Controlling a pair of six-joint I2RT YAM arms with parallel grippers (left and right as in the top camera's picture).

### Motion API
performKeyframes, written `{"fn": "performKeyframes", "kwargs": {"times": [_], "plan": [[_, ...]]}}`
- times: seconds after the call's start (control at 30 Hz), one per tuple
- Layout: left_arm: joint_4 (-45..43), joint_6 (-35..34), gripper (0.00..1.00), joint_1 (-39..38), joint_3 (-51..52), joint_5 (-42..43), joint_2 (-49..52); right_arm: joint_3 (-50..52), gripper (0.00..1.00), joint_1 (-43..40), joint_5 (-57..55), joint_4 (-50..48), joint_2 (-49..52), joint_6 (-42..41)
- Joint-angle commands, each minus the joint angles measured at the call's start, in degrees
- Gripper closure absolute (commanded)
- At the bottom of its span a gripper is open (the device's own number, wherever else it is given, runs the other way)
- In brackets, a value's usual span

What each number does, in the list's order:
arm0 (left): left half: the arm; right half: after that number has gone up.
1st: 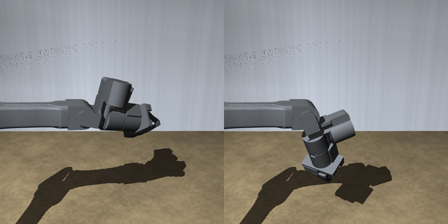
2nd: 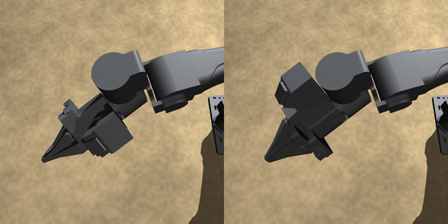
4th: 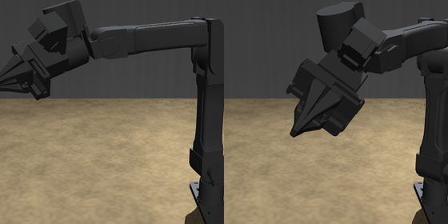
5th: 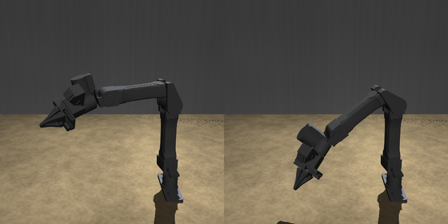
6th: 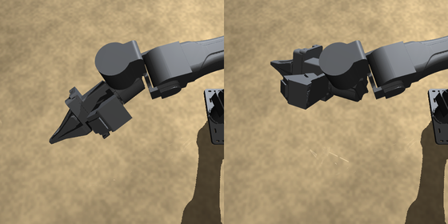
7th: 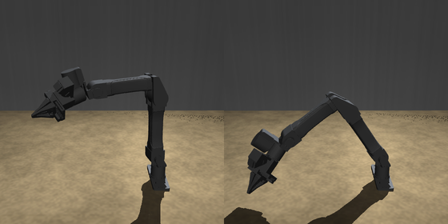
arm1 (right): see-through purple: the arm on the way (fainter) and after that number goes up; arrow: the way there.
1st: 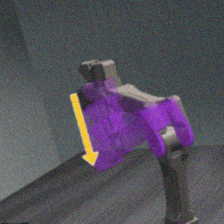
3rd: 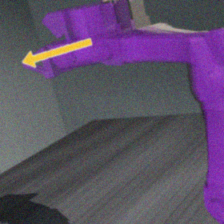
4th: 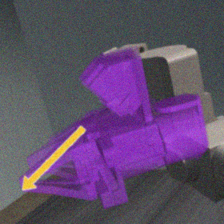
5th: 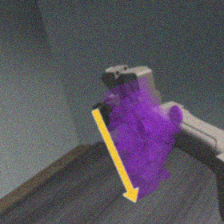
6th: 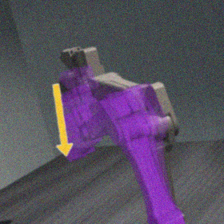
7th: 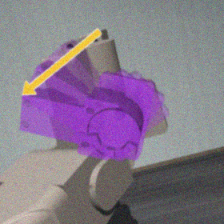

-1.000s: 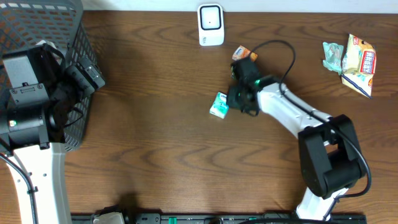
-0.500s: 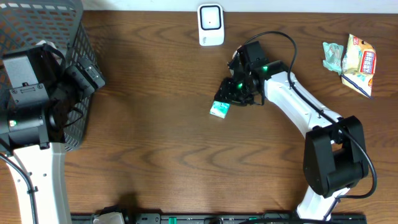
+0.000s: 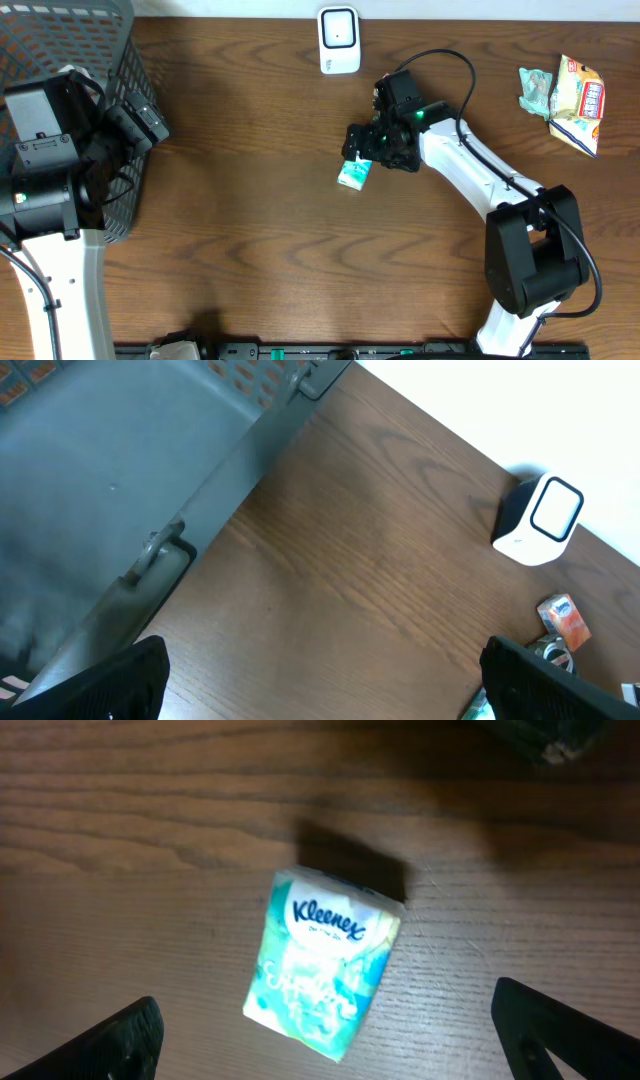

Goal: Scan the item barcode

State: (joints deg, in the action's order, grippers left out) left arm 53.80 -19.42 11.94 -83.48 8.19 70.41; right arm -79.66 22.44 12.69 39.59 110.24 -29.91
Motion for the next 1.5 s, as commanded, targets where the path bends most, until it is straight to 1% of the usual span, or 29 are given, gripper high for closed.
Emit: {"fn": "performKeyframes", "kwargs": {"times": [0.0,0.13,0.5,0.73,0.87,0.93,1.0,1.07,1.27,1.37,1.43,1.47], "plan": [[0.2,0.7,0.02,0.3,-0.1,-0.5,0.0,0.5,0.01,0.5,0.6,-0.2,0.7,-0.6],[0.2,0.7,0.02,0.3,0.0,-0.5,0.0,0.7,0.01,1.4,-3.2,0.9,0.7,-0.2],[0.2,0.7,0.02,0.3,-0.1,-0.5,0.0,0.9,0.01,3.0,-4.5,0.9,0.7,-0.3],[0.2,0.7,0.02,0.3,0.0,-0.5,0.0,1.5,0.01,3.0,-4.4,0.3,0.8,-3.6],[0.2,0.8,0.02,0.3,0.0,-0.5,0.0,3.3,0.10,3.2,-4.4,-1.7,0.8,-4.7],[0.2,0.7,0.02,0.3,-0.1,-0.5,0.0,4.3,0.25,3.2,-4.5,-3.2,1.0,-6.3],[0.2,0.7,0.02,0.3,-0.1,-0.5,0.0,4.9,0.31,3.1,-5.3,-4.7,1.3,-6.5],[0.2,0.7,0.02,0.3,0.0,-0.5,0.0,5.7,0.33,3.1,-5.6,-6.0,1.6,-6.5],[0.2,0.7,0.02,0.3,-0.1,-0.5,0.0,7.9,0.33,3.2,-5.5,-9.9,2.5,-6.5],[0.2,0.7,0.02,0.3,0.0,-0.5,0.0,8.2,0.37,3.2,-5.5,-10.9,4.4,-6.9],[0.2,0.7,0.02,0.3,-0.1,-0.5,0.0,8.2,0.38,3.2,-5.5,-11.2,5.2,-6.9],[0.2,0.7,0.02,0.3,0.0,-0.5,0.0,8.2,0.41,3.2,-5.5,-11.3,5.3,-6.9]]}}
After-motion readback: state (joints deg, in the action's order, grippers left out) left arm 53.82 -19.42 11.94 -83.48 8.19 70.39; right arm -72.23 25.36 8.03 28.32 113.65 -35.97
